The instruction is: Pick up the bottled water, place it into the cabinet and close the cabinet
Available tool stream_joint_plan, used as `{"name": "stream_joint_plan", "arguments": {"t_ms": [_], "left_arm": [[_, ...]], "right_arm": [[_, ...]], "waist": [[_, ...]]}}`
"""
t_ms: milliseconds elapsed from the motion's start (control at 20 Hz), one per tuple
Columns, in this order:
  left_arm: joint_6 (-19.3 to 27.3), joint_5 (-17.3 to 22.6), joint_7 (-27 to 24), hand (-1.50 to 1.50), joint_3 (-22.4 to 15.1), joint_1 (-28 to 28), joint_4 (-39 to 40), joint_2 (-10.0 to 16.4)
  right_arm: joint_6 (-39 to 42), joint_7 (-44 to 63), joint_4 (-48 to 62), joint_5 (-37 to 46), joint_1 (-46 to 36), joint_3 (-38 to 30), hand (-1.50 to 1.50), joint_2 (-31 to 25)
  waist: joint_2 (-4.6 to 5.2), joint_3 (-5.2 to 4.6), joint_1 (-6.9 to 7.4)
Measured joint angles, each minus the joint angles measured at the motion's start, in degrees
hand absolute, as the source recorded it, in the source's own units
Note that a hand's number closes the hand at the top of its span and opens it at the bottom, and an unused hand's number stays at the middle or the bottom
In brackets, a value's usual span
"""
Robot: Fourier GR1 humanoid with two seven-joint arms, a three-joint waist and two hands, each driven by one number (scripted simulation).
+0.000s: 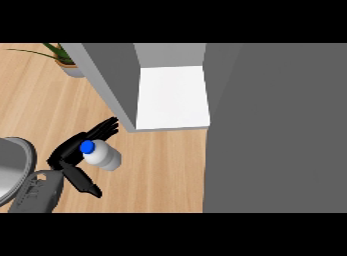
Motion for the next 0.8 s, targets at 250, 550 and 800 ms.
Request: {"name": "stream_joint_plan", "arguments": {"t_ms": [250, 550, 800], "left_arm": [[0.5, 0.2, -3.2, -1.50, -0.1, -3.0, 8.3, 0.3], [0.7, 0.5, -7.3, -1.50, -2.0, -3.9, 13.6, -0.2], [-0.4, 1.9, -8.7, 1.50, -2.9, -4.4, 17.6, -0.1]], "right_arm": [[0.1, -1.0, 0.2, -0.9, 1.2, -0.5, -1.50, -0.7], [0.5, -2.4, 0.5, -1.7, 2.2, -1.0, -1.50, -1.7], [0.6, -3.5, 0.7, -2.3, 3.0, -1.1, -1.50, -2.1]], "waist": [[0.07, -0.02, -0.16], [-0.05, 0.05, -0.20], [-0.01, -0.01, -0.13]]}}
